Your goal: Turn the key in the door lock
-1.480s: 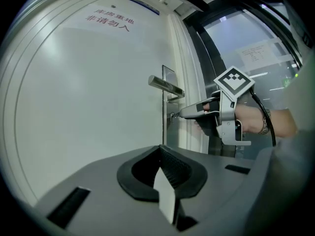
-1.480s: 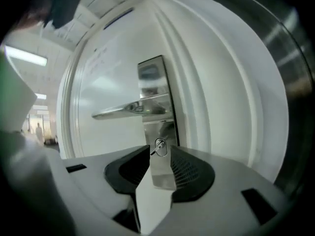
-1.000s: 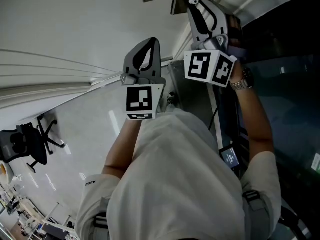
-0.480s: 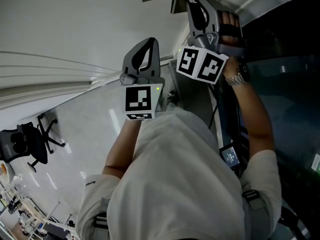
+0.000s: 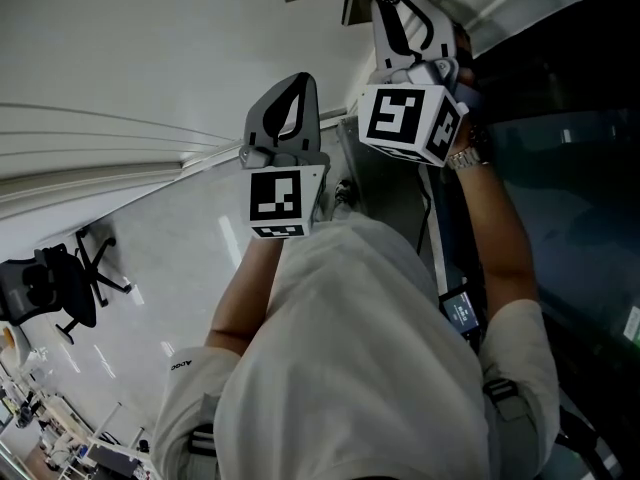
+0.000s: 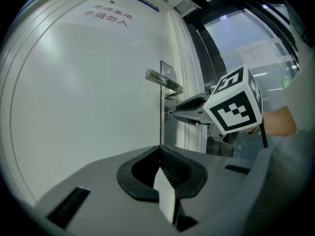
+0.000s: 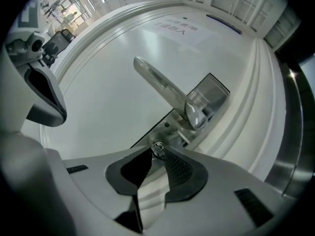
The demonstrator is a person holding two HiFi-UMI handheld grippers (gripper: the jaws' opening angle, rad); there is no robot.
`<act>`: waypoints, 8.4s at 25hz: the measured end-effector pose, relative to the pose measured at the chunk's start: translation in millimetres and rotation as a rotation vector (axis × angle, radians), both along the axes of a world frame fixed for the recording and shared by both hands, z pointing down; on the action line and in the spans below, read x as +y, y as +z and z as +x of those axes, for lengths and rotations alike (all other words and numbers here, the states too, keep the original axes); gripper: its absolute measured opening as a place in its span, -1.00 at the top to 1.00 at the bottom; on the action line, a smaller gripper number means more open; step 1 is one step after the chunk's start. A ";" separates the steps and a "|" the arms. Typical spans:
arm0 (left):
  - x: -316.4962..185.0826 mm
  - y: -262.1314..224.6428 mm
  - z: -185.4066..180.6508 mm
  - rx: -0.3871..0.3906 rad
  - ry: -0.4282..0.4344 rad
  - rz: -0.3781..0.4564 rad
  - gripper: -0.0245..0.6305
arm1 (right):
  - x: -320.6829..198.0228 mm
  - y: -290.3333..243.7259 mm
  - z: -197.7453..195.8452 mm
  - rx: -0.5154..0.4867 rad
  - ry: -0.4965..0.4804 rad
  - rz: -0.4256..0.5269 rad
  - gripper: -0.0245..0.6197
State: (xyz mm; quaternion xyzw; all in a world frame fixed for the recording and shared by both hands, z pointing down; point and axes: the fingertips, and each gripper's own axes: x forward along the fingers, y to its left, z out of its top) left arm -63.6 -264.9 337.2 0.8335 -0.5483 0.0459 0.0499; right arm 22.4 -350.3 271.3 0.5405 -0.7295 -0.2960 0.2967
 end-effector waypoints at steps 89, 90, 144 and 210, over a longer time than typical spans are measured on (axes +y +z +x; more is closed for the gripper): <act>3.9 2.0 -9.5 -0.013 0.038 0.002 0.90 | -2.4 -1.5 8.9 -0.681 0.069 -0.308 0.88; 3.6 1.8 -9.8 -0.013 0.038 0.002 0.90 | -2.7 -1.6 10.3 -0.767 0.070 -0.336 0.88; 4.2 6.5 -12.0 -0.002 0.064 -0.010 0.90 | -3.1 4.3 -1.6 0.397 0.084 0.047 0.49; 8.6 -3.1 -26.4 -0.008 0.009 0.011 0.90 | -10.8 2.2 27.5 -1.988 0.008 -0.676 0.90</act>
